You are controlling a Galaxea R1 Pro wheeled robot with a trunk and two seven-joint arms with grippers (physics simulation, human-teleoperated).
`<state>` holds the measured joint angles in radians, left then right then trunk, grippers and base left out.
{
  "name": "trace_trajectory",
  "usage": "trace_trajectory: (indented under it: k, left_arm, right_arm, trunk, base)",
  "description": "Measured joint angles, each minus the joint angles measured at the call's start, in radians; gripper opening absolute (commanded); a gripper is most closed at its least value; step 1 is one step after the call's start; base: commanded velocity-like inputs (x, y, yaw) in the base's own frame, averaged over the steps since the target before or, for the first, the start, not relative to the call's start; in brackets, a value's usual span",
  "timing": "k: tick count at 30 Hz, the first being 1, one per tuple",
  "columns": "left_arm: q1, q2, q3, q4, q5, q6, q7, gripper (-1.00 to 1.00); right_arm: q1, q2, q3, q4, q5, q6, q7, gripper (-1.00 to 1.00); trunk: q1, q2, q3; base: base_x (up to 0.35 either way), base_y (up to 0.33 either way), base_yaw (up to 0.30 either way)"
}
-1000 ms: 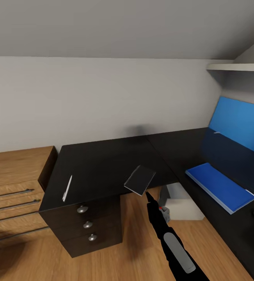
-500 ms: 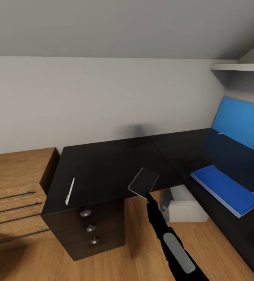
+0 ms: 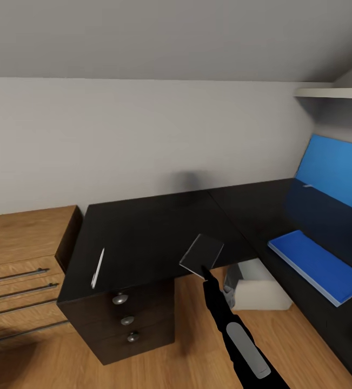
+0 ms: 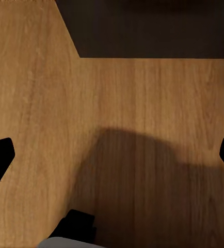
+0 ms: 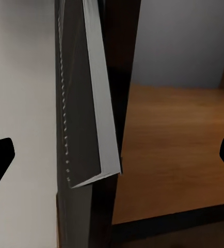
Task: In the bedroom, organize the workspace by keeping the computer under the desk, ensuring the monitor is on the desk, placing the keyboard on the desk next to the monitor, placing the mouse on the desk next to the keyboard, moving the folder from the swivel chair onto the desk next to the mouse, stacking the notebook on top of the folder with the pen on top of the notebook, and positioning the swivel chair next to the desk.
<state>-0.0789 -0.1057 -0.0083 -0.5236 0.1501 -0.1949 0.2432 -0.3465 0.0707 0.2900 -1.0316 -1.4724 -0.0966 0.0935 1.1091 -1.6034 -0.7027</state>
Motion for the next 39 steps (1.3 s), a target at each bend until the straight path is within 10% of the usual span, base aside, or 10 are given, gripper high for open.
trace_trajectory:
  k: [10, 11, 28, 39]
  left_arm:
    - [0.000, 0.000, 0.000, 0.000, 0.000, 0.000, 0.003, 1.00]
    - [0.000, 0.000, 0.000, 0.000, 0.000, 0.000, 0.003, 1.00]
    - [0.000, 0.000, 0.001, 0.000, 0.000, 0.001, 0.001, 1.00]
    - [0.000, 0.000, 0.001, 0.000, 0.000, 0.003, 0.003, 1.00]
  right_arm:
    - [0.000, 0.000, 0.000, 0.000, 0.000, 0.000, -0.001, 1.00]
    - [0.000, 0.000, 0.000, 0.000, 0.000, 0.000, -0.002, -1.00]
    - [-0.001, -0.001, 0.000, -0.002, 0.004, -0.002, 0.001, -1.00]
    - [-0.001, -0.002, -0.001, -0.014, 0.100, -0.016, 0.158, -1.00]
  trunk:
    - [0.000, 0.000, 0.000]
    - [0.000, 0.000, 0.000]
    - [-0.015, 0.028, 0.012]
    - [-0.057, 0.105, 0.047]
  base:
    - [0.027, 0.023, 0.000]
    - [0.002, 0.002, 0.000]
    - [0.000, 0.000, 0.000]
    - [0.000, 0.000, 0.000]
